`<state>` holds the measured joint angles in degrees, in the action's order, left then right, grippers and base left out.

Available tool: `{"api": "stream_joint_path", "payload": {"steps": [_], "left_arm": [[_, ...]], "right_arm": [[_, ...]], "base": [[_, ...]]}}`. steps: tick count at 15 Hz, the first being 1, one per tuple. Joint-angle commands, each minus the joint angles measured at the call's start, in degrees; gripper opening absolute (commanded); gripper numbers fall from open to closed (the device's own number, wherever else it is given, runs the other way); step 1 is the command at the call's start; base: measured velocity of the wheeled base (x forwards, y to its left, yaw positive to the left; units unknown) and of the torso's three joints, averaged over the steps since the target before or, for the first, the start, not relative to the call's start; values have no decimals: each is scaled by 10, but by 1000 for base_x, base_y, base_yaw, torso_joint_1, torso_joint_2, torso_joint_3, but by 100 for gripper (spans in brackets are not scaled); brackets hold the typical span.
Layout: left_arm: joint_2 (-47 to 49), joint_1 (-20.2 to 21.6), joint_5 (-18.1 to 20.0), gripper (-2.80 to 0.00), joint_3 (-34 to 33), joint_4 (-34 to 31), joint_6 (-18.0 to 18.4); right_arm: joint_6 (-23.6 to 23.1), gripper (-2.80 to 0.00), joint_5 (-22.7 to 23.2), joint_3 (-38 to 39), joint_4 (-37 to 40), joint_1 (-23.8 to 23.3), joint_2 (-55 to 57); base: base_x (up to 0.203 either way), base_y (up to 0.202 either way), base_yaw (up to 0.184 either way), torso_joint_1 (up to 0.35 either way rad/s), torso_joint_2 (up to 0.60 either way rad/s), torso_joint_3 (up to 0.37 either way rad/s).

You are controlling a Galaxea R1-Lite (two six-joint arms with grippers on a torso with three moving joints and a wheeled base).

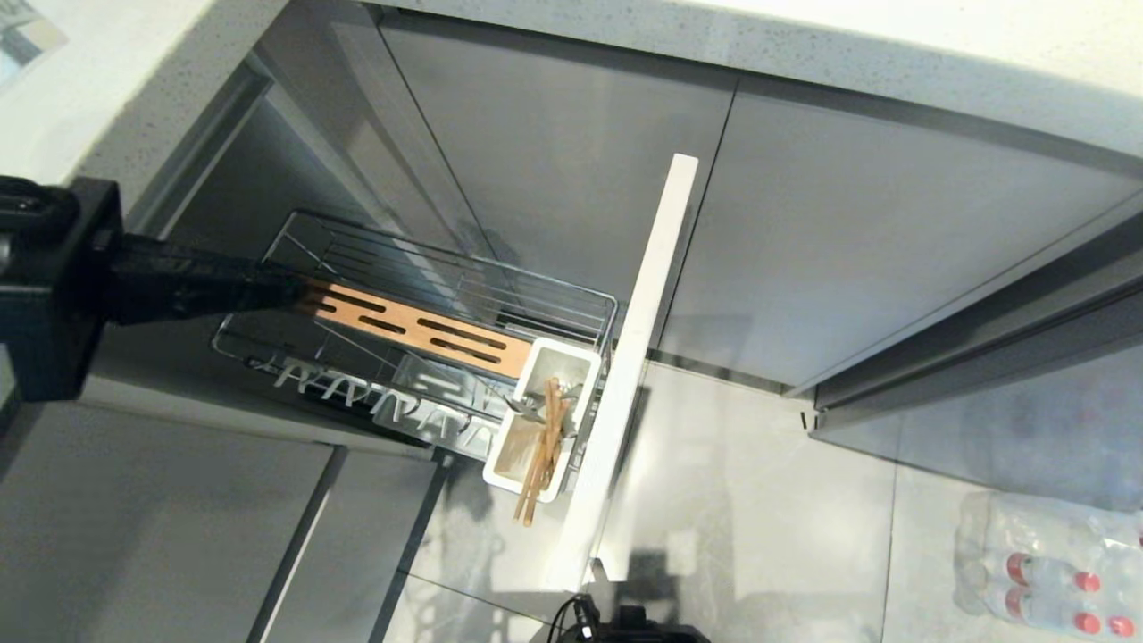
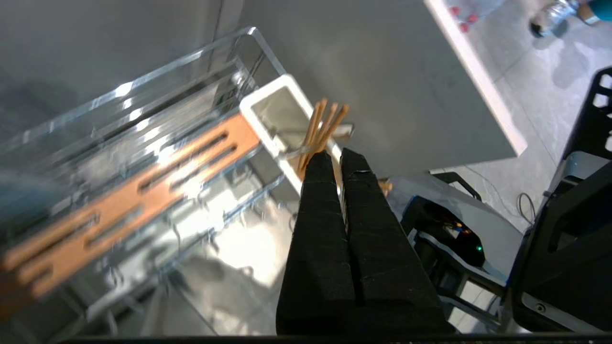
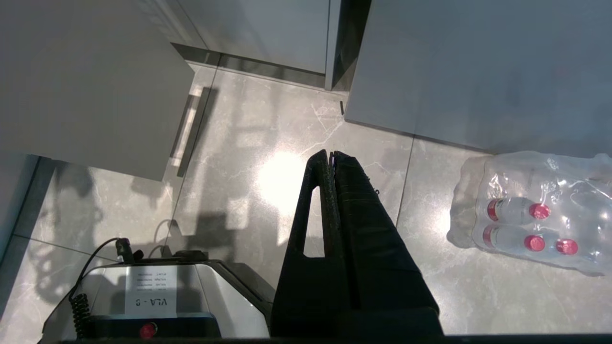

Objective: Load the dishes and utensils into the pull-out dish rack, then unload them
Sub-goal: Take the spoon out of the cupboard

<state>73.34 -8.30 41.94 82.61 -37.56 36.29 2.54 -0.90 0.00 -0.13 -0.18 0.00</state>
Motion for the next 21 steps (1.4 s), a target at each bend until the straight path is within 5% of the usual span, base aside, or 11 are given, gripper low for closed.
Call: {"api": "stream_joint_path", "payload": {"steps": [1, 5, 9, 15, 16, 21], "left_arm": [[40, -35, -6, -280, 20, -1, 4], [149, -128, -142, -280, 57, -1, 18], [226, -154, -244, -280, 97, -1, 28], [246, -189, -295, -280, 84, -1, 36], [244, -194, -295, 0, 79, -1, 39], [235, -197, -315, 0, 42, 1, 48]], "right_arm": [[0, -280, 0, 0, 0, 0, 0], [0, -280, 0, 0, 0, 0, 1], [0, -280, 0, 0, 0, 0, 0], [0, -280, 0, 0, 0, 0, 1], [0, -280, 0, 0, 0, 0, 0], [0, -280, 0, 0, 0, 0, 0]], "base": [[0, 0, 0, 0, 0, 0], [0, 0, 0, 0, 0, 0], [0, 0, 0, 0, 0, 0], [0, 0, 0, 0, 0, 0], [0, 0, 0, 0, 0, 0], [0, 0, 0, 0, 0, 0]]}}
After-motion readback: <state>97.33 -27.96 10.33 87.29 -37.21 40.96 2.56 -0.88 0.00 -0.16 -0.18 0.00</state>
